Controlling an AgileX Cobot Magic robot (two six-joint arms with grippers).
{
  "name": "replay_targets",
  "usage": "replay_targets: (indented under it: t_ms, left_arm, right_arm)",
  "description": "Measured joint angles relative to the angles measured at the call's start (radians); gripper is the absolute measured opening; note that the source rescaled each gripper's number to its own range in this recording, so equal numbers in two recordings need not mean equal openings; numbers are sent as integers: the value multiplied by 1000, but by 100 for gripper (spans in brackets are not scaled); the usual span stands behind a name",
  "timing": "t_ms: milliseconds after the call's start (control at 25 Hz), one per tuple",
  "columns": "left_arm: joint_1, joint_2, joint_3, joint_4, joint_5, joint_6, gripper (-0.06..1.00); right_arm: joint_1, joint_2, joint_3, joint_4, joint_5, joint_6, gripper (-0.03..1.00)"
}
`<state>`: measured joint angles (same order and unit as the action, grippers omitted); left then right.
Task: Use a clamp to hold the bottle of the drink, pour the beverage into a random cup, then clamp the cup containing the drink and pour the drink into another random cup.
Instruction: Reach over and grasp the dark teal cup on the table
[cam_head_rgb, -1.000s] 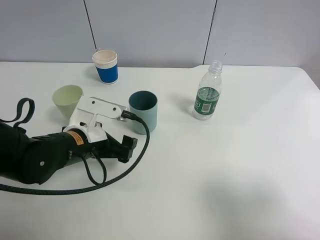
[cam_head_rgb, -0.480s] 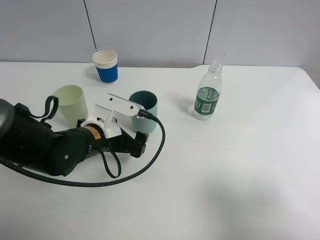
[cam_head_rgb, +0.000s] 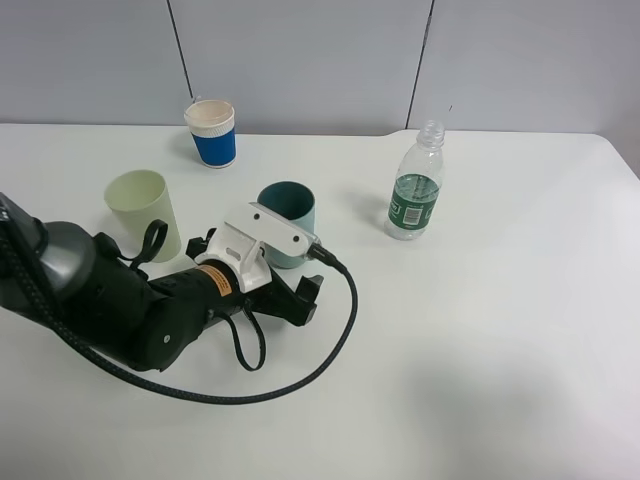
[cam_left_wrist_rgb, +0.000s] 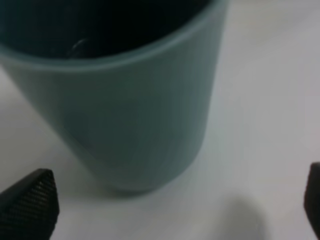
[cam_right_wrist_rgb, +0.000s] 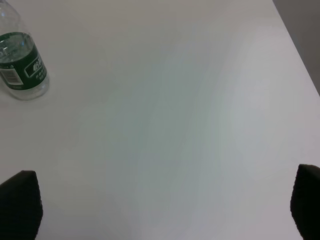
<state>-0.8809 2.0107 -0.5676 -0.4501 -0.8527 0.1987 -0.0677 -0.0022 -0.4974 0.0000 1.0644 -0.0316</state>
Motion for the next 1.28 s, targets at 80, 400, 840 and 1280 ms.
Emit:
replay_targets:
  t_ms: [80,400,840,1280]
  left_arm:
    - [0,29,-1,45,-68,-34,100]
    - [0,74,-11,71,-193,-164,100]
    - [29,128,-85,105,-243,-168,100]
    - [40,168,-168,140,-248,-168,100]
  right_arm:
    - [0,0,0,0,0,0,99]
    - [0,0,0,0,0,0,99]
    - [0,0,0,0,0,0,99]
    - [0,0,0,0,0,0,99]
